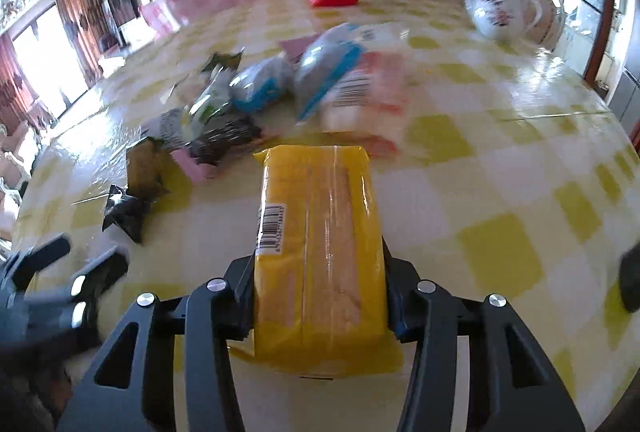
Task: Organize snacks
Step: 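Grasp the black square snack with the left tool while the right tool grasps the yellow bread bag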
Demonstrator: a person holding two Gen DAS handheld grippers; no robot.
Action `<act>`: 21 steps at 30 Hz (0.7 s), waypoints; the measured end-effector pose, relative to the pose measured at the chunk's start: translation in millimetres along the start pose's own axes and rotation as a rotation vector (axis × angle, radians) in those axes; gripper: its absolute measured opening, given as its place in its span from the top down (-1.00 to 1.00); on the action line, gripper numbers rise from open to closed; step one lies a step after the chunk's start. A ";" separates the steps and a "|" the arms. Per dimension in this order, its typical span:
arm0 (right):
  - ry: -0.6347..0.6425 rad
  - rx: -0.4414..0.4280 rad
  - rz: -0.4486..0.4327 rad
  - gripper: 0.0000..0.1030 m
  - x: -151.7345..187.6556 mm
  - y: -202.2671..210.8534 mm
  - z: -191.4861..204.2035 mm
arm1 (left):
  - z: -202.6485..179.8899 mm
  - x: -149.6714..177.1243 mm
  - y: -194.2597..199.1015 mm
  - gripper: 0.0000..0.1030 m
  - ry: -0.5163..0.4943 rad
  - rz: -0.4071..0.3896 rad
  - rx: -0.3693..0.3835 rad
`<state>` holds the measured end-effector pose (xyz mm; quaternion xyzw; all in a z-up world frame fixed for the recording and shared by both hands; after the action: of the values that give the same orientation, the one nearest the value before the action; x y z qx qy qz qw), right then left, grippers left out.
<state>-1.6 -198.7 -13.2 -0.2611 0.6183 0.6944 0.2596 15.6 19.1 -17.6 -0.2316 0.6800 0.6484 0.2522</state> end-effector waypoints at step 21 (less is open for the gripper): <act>-0.135 -0.180 -0.092 0.06 43.0 63.3 -27.9 | -1.3 19.2 54.2 0.23 -0.031 -0.144 0.024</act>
<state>-75.0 -231.2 0.4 -0.2642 0.5218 0.7505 0.3077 -34.0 20.9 11.6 -0.2667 0.6653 0.6238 0.3117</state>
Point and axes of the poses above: each gripper's, at about its wrist camera, not at the fingertips, and y roughly against the way its jaws point, z to its left, x to its underside, the point moved 3 cm from there along -y, roughly the way its jaws point, and after that the axes turned 3 degrees about -z, right-handed, at the moved point
